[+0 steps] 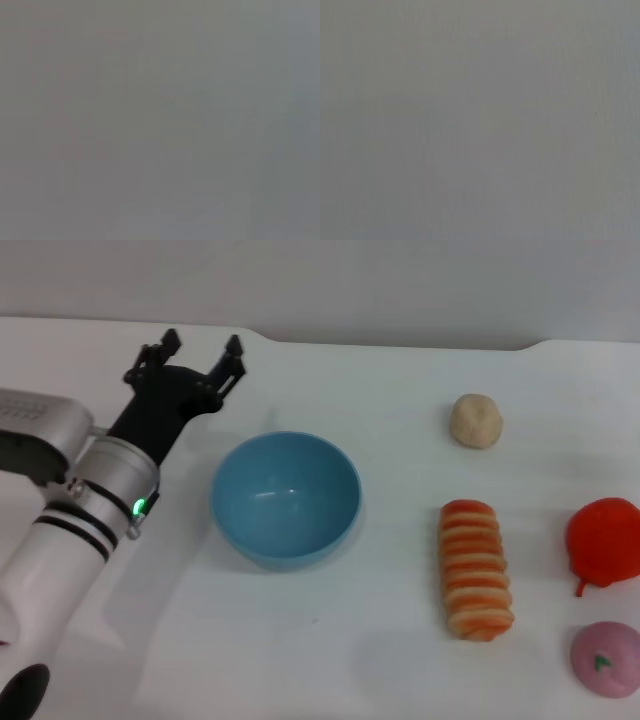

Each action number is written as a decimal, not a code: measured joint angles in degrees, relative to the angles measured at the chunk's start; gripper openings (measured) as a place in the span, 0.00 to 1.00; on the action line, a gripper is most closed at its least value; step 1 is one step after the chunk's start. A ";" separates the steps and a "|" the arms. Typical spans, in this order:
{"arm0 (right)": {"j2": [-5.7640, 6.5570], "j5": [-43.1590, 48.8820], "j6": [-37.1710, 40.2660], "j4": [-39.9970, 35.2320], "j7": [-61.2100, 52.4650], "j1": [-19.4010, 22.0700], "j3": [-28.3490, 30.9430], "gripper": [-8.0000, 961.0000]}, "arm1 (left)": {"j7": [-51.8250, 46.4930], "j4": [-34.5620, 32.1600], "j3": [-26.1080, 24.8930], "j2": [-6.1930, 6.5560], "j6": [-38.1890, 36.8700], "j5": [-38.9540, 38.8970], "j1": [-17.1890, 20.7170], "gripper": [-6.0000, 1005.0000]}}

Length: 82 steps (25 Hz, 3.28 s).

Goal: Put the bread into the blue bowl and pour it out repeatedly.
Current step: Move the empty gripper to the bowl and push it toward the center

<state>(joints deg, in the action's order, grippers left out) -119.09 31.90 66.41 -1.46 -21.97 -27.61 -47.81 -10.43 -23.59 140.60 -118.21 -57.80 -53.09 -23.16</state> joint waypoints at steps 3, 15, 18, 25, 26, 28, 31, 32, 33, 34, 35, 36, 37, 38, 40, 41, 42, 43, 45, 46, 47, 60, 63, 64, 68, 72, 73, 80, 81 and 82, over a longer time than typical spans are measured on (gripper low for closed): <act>0.00 0.00 -0.06 -0.39 0.00 -0.06 0.06 0.50 | -0.26 -0.30 -0.28 0.10 1.13 3.31 -1.42 0.81; 0.00 0.00 -0.07 -0.47 0.00 0.42 1.02 0.50 | -0.14 -0.64 -3.56 0.38 3.46 4.92 -3.52 0.81; 0.00 0.00 -0.06 -0.49 0.00 0.42 1.54 0.50 | -0.59 -2.25 -3.95 0.92 7.12 6.39 -4.80 0.81; 0.03 0.00 -1.18 -0.61 0.00 0.20 1.58 0.50 | -0.38 -18.15 -17.44 4.03 47.44 15.01 -11.71 0.81; 0.03 0.00 -1.54 -0.62 0.00 0.18 1.58 0.50 | 0.11 -20.52 -20.10 4.04 53.05 16.12 -12.12 0.81; 0.05 0.00 -2.17 -0.66 0.00 0.18 1.58 0.50 | 2.70 -26.20 -26.47 3.77 65.26 18.26 -12.52 0.81; 0.06 0.00 -2.54 -0.66 0.00 0.20 1.59 0.50 | 10.45 -33.37 -35.28 2.27 79.86 19.43 -12.34 0.81; 0.07 0.00 -2.56 -0.67 0.00 0.24 1.61 0.50 | 14.36 -35.75 -38.71 1.44 85.72 19.52 -12.14 0.81; 0.08 0.00 -2.58 -0.66 0.00 0.27 1.64 0.50 | 18.18 -37.90 -42.52 0.77 91.85 19.30 -12.12 0.81; 0.08 0.00 -2.59 -0.66 0.00 0.27 1.65 0.50 | 20.19 -39.16 -44.53 0.49 95.97 18.96 -12.19 0.81; 0.08 0.00 -2.61 -0.67 0.00 0.28 1.66 0.50 | 22.09 -40.48 -46.92 0.42 101.25 18.50 -12.45 0.81; 0.09 0.00 -2.65 -0.66 0.00 0.26 1.66 0.50 | 22.92 -41.56 -49.07 0.52 106.61 17.98 -13.03 0.81; 0.09 0.01 -2.79 -0.66 0.00 0.23 1.66 0.50 | 23.30 -42.10 -50.34 0.56 109.84 17.77 -13.39 0.81; 0.10 0.00 -2.94 -0.69 0.00 0.21 1.67 0.50 | 23.50 -42.52 -52.16 0.63 113.65 17.80 -13.86 0.81; 0.13 0.00 -3.13 -0.77 0.00 0.15 1.67 0.50 | 24.16 -43.13 -55.47 0.62 119.24 18.05 -14.28 0.81; 0.15 0.01 -3.33 -0.84 0.00 0.08 1.67 0.50 | 24.61 -43.43 -56.77 0.62 121.12 18.18 -14.20 0.81; 0.15 0.01 -3.33 -0.84 0.00 0.08 1.67 0.50 | 24.82 -43.59 -57.30 0.62 121.84 18.26 -14.08 0.81; 0.16 0.00 -3.68 -0.94 0.00 0.04 1.67 0.50 | 25.15 -43.84 -57.92 0.63 122.65 18.31 -13.71 0.81; 0.17 0.00 -4.29 -1.15 0.00 -0.05 1.67 0.50 | 25.96 -44.04 -58.35 0.64 122.87 18.35 -13.08 0.81; 0.17 0.00 -4.56 -1.21 0.00 -0.07 1.67 0.50 | 26.75 -44.05 -58.37 0.64 122.98 18.37 -12.77 0.81; 0.17 0.00 -4.69 -1.23 0.00 -0.09 1.67 0.50 | 27.57 -44.00 -58.40 0.65 123.05 18.38 -12.60 0.81; 0.18 0.00 -5.25 -1.27 0.00 0.12 1.67 0.50 | 32.67 -41.42 -58.60 0.74 123.54 18.46 -11.58 0.81; 0.18 0.00 -5.35 -1.27 0.00 0.02 1.67 0.50 | 32.79 -39.03 -58.62 0.71 123.46 18.47 -11.98 0.81; 0.18 0.00 -5.38 -1.27 0.00 -0.02 1.67 0.50 | 32.79 -38.31 -58.63 0.72 123.37 18.47 -12.15 0.81; 0.18 0.00 -5.42 -1.27 0.00 -0.09 1.67 0.50 | 32.81 -36.74 -58.67 0.74 122.82 18.68 -12.36 0.81; 0.18 0.00 -5.42 -1.27 0.00 -0.08 1.67 0.50 | 32.83 -35.04 -58.76 0.72 121.99 19.63 -12.39 0.81; 0.18 0.00 -5.42 -1.27 0.00 -0.08 1.67 0.50 | 32.83 -34.31 -58.77 0.70 121.63 19.75 -12.50 0.81; 0.18 0.00 -5.43 -1.35 0.00 -0.20 1.67 0.50 | 32.84 -27.79 -58.44 0.51 119.86 19.78 -14.94 0.81; 0.17 0.00 -5.43 -1.36 0.00 -0.21 1.67 0.50 | 32.84 -26.81 -58.26 0.49 119.76 19.79 -15.45 0.81; 0.18 0.00 -5.43 -1.35 0.00 -0.22 1.67 0.50 | 32.84 -25.74 -58.11 0.46 119.54 19.78 -15.99 0.81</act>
<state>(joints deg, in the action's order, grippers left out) -118.91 31.90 60.99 -2.81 -21.97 -27.83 -46.14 22.41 -49.33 82.49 -117.74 61.75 -33.30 -39.15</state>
